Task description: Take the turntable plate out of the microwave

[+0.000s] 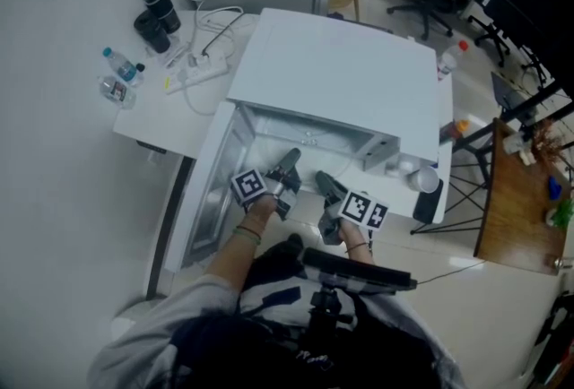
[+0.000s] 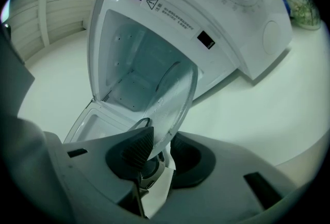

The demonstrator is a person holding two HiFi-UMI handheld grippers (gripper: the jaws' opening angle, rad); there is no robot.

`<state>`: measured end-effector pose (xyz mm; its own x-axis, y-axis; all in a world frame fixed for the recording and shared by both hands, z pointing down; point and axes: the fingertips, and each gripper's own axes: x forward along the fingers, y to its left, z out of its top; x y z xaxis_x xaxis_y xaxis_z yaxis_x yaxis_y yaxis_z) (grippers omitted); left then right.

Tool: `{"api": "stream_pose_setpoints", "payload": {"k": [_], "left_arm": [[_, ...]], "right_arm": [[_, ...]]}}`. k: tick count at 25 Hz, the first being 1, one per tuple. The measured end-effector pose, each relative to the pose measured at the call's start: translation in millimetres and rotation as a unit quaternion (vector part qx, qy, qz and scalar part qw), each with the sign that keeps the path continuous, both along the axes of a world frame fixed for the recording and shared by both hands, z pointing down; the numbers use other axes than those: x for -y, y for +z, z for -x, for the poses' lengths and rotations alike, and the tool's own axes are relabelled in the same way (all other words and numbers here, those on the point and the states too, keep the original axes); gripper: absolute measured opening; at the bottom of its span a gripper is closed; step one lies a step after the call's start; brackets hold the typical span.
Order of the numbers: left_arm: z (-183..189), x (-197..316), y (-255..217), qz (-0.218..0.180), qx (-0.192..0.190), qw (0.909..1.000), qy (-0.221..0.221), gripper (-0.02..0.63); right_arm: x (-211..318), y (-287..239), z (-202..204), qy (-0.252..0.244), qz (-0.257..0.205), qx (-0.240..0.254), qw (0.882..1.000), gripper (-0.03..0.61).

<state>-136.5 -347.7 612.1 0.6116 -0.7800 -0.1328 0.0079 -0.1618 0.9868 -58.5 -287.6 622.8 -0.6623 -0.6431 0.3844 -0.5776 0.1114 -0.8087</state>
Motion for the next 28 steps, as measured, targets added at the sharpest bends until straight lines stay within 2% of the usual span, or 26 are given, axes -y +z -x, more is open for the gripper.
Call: {"api": "stream_pose_setpoints", "payload": {"k": [3,8,15,25,28], "left_arm": [[1,-8,-4,-0.018,0.029,0.9994,0.003,0.028],[4,-17,-3,-0.011,0.066,0.9978,0.0,0.031],[7,-35,-12,-0.007,0.067,0.9977,-0.01,0.029],[11,-68,-40,-0.011,0.036,0.9971,-0.066,0.031],[6,-85,-49,-0.019,0.039,0.9963,-0.074,0.029]], "right_arm": [[-5,-3,0,-0.007,-0.008,-0.002,1.0,0.117],[-13,-9,1,-0.018,-0.021,-0.004,1.0,0.124],[-28,-18,1,-0.033,-0.038,0.017,0.999,0.127],[-51,-49,0,-0.084,-0.086,0.007,0.993,0.13],[-66,-53,-5,-0.094,-0.085,0.015,0.992,0.132]]}}
